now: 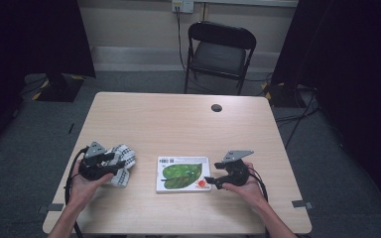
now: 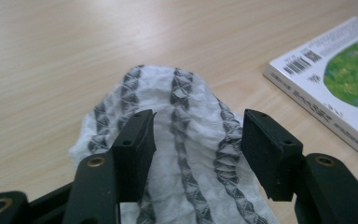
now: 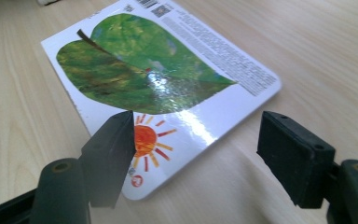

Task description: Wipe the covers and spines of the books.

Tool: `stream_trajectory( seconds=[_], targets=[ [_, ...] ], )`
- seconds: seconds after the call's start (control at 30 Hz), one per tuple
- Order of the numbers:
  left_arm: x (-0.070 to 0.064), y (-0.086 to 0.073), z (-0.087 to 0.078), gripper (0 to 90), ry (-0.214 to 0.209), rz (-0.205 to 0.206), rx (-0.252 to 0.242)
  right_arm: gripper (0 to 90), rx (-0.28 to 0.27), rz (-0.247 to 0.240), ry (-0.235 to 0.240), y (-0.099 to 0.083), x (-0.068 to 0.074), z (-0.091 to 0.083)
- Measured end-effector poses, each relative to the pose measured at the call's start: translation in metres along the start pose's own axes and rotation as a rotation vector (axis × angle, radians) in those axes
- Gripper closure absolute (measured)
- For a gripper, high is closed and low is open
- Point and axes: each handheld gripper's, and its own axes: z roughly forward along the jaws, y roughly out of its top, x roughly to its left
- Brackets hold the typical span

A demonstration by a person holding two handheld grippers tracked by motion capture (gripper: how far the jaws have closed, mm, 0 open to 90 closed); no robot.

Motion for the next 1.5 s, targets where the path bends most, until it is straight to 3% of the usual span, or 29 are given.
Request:
stream_trajectory(
  seconds=[0.03,0.13,0.17,0.27,0.33,0.43,0.5,0.57,0.63,0.73,0.87,0.9,1.13,1.27,1.5],
  targets=[
    [0.002,-0.002,0.001,43.2,0.007,-0.018,-0.002,27.7,-0.005,0.002,-0.005,-0.001,-0.002,-0.002],
    [0.008,-0.009,0.009,40.0,0.034,-0.013,0.052,27.8,-0.014,0.016,-0.019,-0.002,-0.007,-0.005],
    [0.012,-0.012,0.013,39.0,0.034,-0.013,0.084,27.8,-0.017,0.022,-0.02,-0.002,-0.009,-0.006],
    [0.016,-0.02,0.023,37.3,0.034,-0.015,0.12,27.7,-0.025,0.034,-0.024,-0.003,-0.012,-0.008],
    [0.015,-0.022,0.025,40.3,0.028,0.001,0.111,27.7,-0.024,0.034,-0.029,-0.003,-0.012,-0.008],
    [0.014,-0.023,0.028,43.6,0.021,-0.007,0.104,28.8,-0.031,0.022,-0.04,-0.002,-0.009,-0.008],
    [0.013,-0.024,0.029,45.0,0.017,0.018,0.1,28.8,-0.038,0.025,-0.036,-0.001,-0.008,-0.008],
    [0.013,-0.025,0.03,43.4,0.017,0.008,0.095,28.8,-0.029,0.024,-0.033,-0.002,-0.008,-0.006],
    [0.011,-0.026,0.033,39.6,0.031,0.043,0.104,28.8,-0.024,0.022,-0.028,-0.002,-0.008,-0.005],
    [0.008,-0.024,0.034,38.1,0.051,0.035,0.112,28.8,-0.02,0.023,-0.029,-0.002,-0.007,-0.004],
    [0.004,-0.022,0.036,37.8,0.079,-0.008,0.117,28.9,-0.017,0.018,-0.026,-0.002,-0.006,-0.003],
    [0.004,-0.021,0.035,38.2,0.084,0.005,0.126,28.9,-0.016,0.018,-0.025,-0.002,-0.006,-0.003],
    [0.009,-0.021,0.031,70.6,0.053,-0.006,0.112,29.3,-0.009,0.022,-0.025,-0.002,-0.009,-0.001],
    [0.01,-0.021,0.03,75.9,0.021,-0.016,0.1,29.3,-0.009,0.017,-0.022,-0.001,-0.006,0.0],
    [0.006,-0.019,0.028,77.2,-0.021,-0.027,0.096,29.3,-0.001,0.018,-0.018,-0.001,-0.006,0.001]
  ],
)
